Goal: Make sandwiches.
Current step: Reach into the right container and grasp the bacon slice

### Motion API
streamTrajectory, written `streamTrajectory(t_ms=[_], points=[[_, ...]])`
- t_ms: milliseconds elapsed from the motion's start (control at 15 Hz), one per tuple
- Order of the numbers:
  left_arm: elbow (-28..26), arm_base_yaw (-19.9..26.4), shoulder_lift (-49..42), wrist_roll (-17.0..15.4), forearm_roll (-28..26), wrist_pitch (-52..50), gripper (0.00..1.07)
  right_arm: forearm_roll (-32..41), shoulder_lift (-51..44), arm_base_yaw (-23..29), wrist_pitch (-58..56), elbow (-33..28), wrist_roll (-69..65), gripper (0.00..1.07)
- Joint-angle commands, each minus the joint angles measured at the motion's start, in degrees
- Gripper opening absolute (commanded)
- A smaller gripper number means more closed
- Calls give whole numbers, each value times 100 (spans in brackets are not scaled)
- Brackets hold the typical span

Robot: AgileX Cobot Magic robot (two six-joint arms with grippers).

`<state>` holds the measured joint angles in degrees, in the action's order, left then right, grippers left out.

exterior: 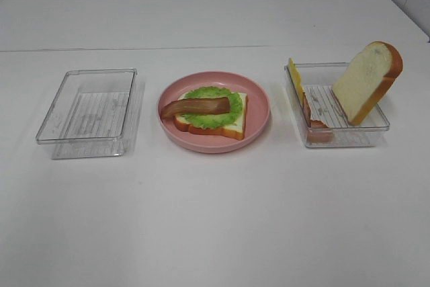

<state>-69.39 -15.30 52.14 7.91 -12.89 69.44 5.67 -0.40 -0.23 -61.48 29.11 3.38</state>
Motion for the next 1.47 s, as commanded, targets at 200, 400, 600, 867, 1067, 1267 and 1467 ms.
streamTrajectory(t_ms=[200, 400, 600, 867, 1067, 1267, 1467], points=[[1112, 0, -1186, 126, -17, 367, 90, -23, -29, -46, 74, -11, 40, 67], [2040, 0, -2160, 155, -17, 149, 90, -23, -29, -46, 74, -11, 40, 67], [2911, 0, -3037, 246, 46, -304, 90, -23, -29, -46, 74, -11, 40, 67], [3965, 0, -4595, 229, 126, -779, 90, -23, -29, -46, 74, -11, 40, 67], [4034, 0, -5088, 241, 166, -928, 90, -23, -29, -46, 74, -11, 40, 67], [4051, 0, -5369, -57, 395, -968, 90, -17, -29, -46, 86, -11, 40, 67], [4068, 0, -5369, -710, 1037, -980, 90, -23, 97, -46, 115, 6, 40, 67]])
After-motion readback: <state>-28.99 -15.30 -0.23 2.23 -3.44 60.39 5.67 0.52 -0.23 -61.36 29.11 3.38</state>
